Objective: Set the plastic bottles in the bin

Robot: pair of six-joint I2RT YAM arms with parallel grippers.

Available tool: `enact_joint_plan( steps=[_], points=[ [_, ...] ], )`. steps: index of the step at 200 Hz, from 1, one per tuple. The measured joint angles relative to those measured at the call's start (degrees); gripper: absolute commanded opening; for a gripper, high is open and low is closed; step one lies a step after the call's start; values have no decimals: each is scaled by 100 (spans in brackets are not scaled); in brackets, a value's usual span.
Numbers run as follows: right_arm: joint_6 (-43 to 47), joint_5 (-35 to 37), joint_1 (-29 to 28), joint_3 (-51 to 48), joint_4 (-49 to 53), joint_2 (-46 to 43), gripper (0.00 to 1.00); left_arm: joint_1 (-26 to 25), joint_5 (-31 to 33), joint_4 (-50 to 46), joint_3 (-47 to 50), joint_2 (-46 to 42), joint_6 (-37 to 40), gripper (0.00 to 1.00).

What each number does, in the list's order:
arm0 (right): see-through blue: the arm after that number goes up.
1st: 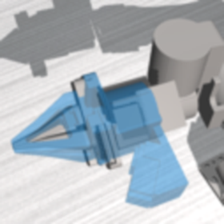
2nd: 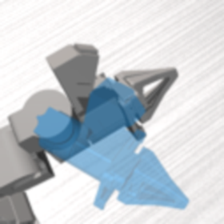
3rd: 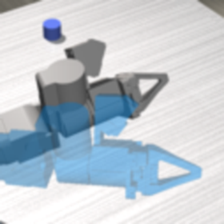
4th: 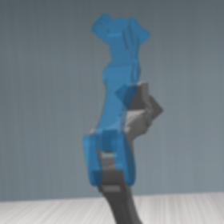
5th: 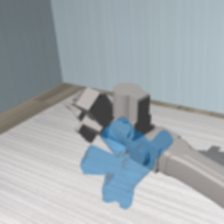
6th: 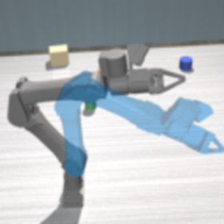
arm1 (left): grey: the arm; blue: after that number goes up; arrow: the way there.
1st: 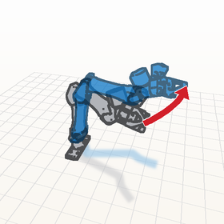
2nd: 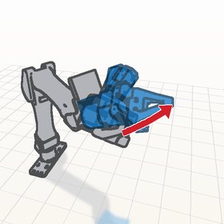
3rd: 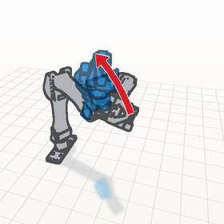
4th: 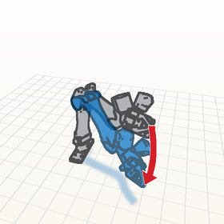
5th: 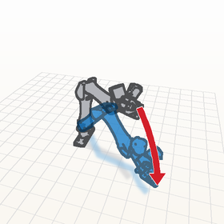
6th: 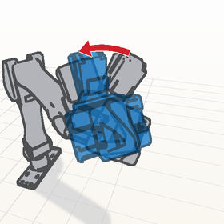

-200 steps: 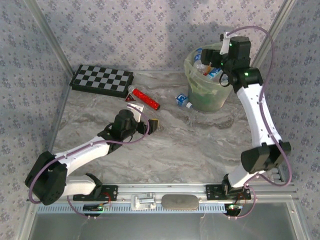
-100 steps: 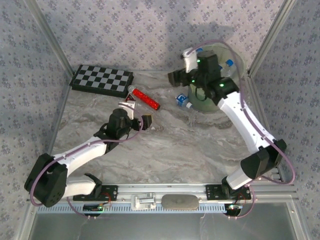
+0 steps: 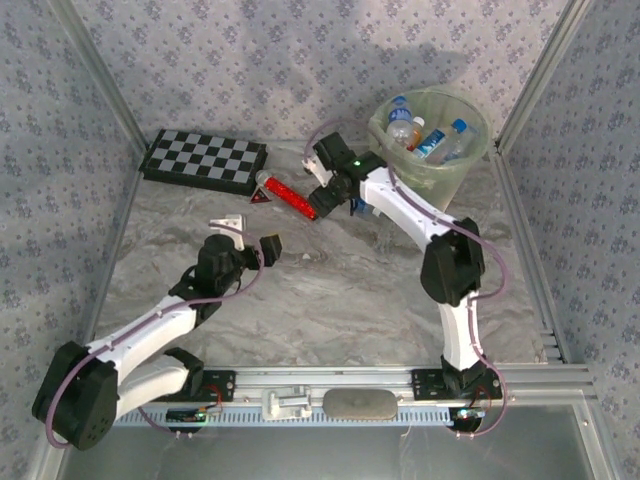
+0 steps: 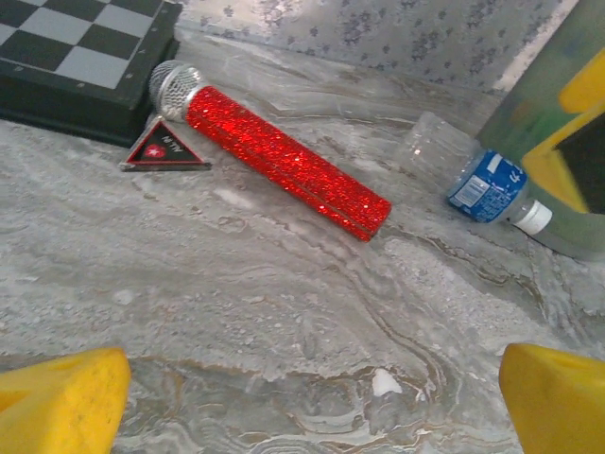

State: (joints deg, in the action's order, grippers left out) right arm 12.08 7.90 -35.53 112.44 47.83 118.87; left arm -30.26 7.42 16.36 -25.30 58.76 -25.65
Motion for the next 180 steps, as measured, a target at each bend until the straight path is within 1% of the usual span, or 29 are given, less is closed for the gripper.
enact_joint_plan(
  steps=[39, 61, 118, 180],
  points=[
    [304, 920, 72, 1425, 503, 1440, 82, 155, -48, -28, 72, -96, -39, 100],
    [417, 1239, 199, 1878, 669, 1963, 82, 236, -162, 9, 74, -44, -39, 100],
    [734, 1593, 472, 2295, 789, 2365, 83, 251, -529, 160, 72, 479, -39, 100],
    [682, 1493, 621, 2319, 787, 2610, 82, 251, -680, 232, 33, 592, -39, 100]
  ],
)
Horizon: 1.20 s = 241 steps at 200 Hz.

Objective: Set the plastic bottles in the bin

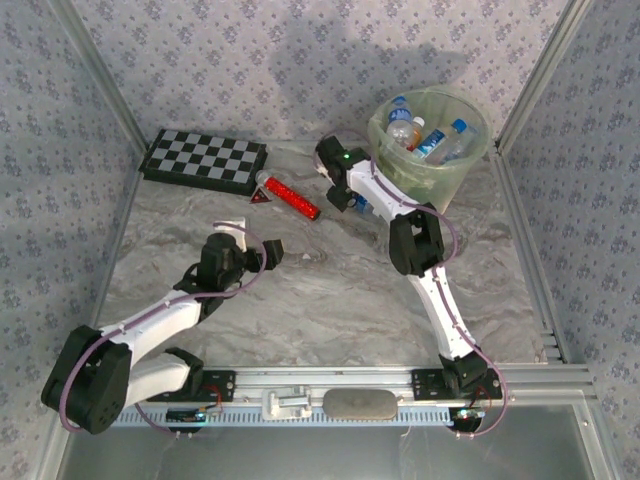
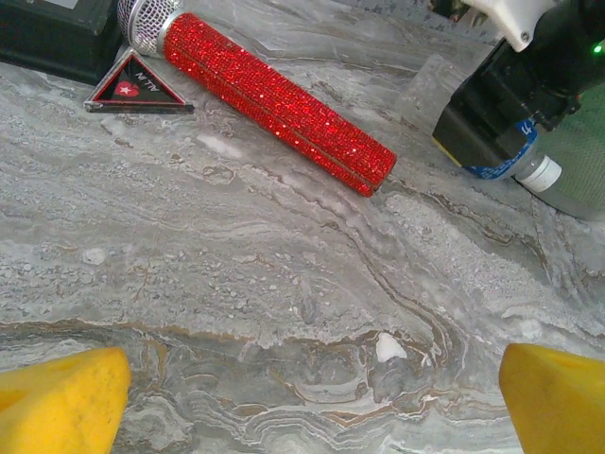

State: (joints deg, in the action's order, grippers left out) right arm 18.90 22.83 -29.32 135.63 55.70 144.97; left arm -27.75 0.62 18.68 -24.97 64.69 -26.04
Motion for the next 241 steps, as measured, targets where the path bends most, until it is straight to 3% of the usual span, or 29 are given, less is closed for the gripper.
enact_joint_plan(
  steps=[84, 114, 151, 193, 241],
  points=[
    [-417, -1027, 125, -155, 17, 42, 67, 0, 0, 0, -61, 0, -17, 100],
    [-492, -1169, 160, -157, 7, 7, 54, 0, 0, 0, -76, 0, -20, 100],
    [-573, -1397, 173, -289, -76, -98, 50, 0, 0, -7, -76, -7, -20, 100],
    [-658, -2173, 153, -1012, -411, -691, 49, 0, 2, -66, -79, -109, -22, 100],
    [-798, -3108, 116, -1580, -881, -2041, 48, 0, 2, -66, -103, -168, -85, 100]
  ],
)
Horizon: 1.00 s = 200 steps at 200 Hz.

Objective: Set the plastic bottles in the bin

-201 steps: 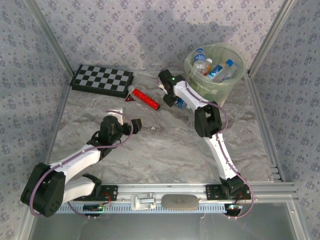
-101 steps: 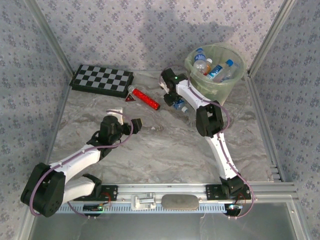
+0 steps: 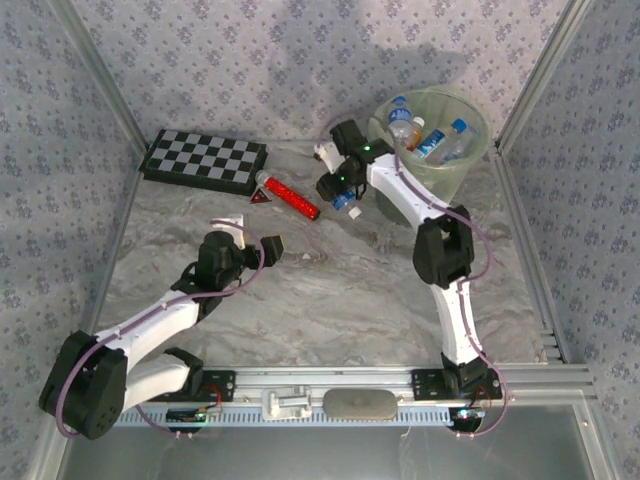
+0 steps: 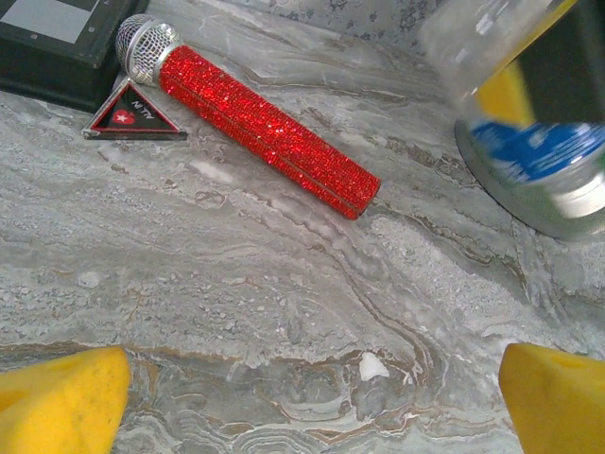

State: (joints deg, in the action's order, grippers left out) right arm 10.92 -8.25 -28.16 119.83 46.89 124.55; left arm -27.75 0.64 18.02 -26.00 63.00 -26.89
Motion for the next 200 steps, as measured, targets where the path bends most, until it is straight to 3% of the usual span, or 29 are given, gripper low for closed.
enact_joint_plan(
  steps=[46, 84, 146, 200],
  points=[
    [-214, -813, 122, -227, -286, -1248, 48, -17, -26, 24, -153, 37, -26, 100],
    [-439, -1069, 391, -227, -262, -1878, 48, -162, -118, 24, -422, 240, -2, 100],
    [-841, -839, 1196, -645, -483, -3147, 48, -588, -151, 59, -975, 765, 295, 100],
    [-1202, -39, 2135, -1506, -1156, -3978, 51, -831, -151, -4, -1215, 1025, 529, 100]
  ],
)
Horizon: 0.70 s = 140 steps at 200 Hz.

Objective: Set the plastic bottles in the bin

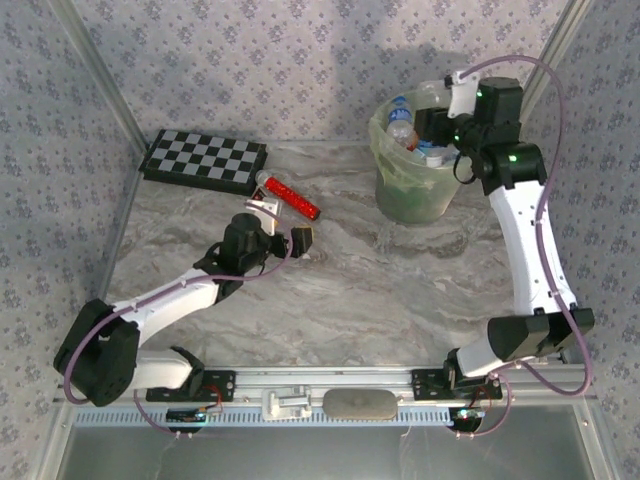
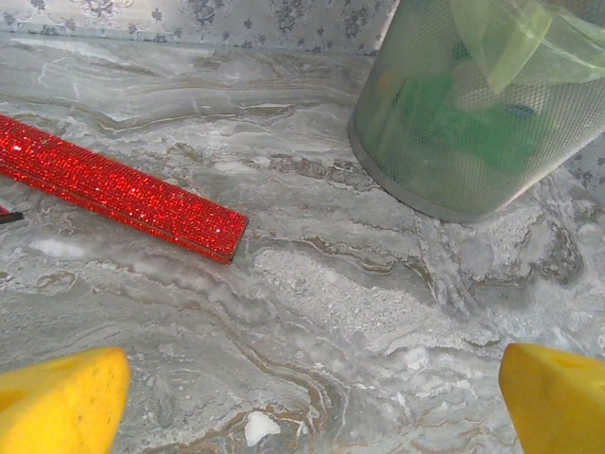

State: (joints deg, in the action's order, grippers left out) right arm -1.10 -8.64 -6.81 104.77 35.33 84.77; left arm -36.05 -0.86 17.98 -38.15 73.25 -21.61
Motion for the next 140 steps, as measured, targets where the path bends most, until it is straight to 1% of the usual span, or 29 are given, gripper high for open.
enact_joint_plan(
  steps=[22, 48, 82, 109, 140],
  points=[
    [-83, 216, 352, -118, -227, -4, 51, -7, 0, -17, -7, 7, 15, 100],
    [-234, 286, 673, 26, -365, 273, 51, -9, 4, -24, -37, 15, 13, 100],
    [-435, 273, 697, 236, -455, 815, 51, -35, 24, -79, -44, 15, 11, 100],
    [-758, 7, 688, 358, -514, 1233, 51, -46, 28, -214, -48, 15, 13, 100],
    [-1215, -535, 599, 588, -638, 1587, 51, -46, 66, -323, -48, 17, 13, 100]
  ],
)
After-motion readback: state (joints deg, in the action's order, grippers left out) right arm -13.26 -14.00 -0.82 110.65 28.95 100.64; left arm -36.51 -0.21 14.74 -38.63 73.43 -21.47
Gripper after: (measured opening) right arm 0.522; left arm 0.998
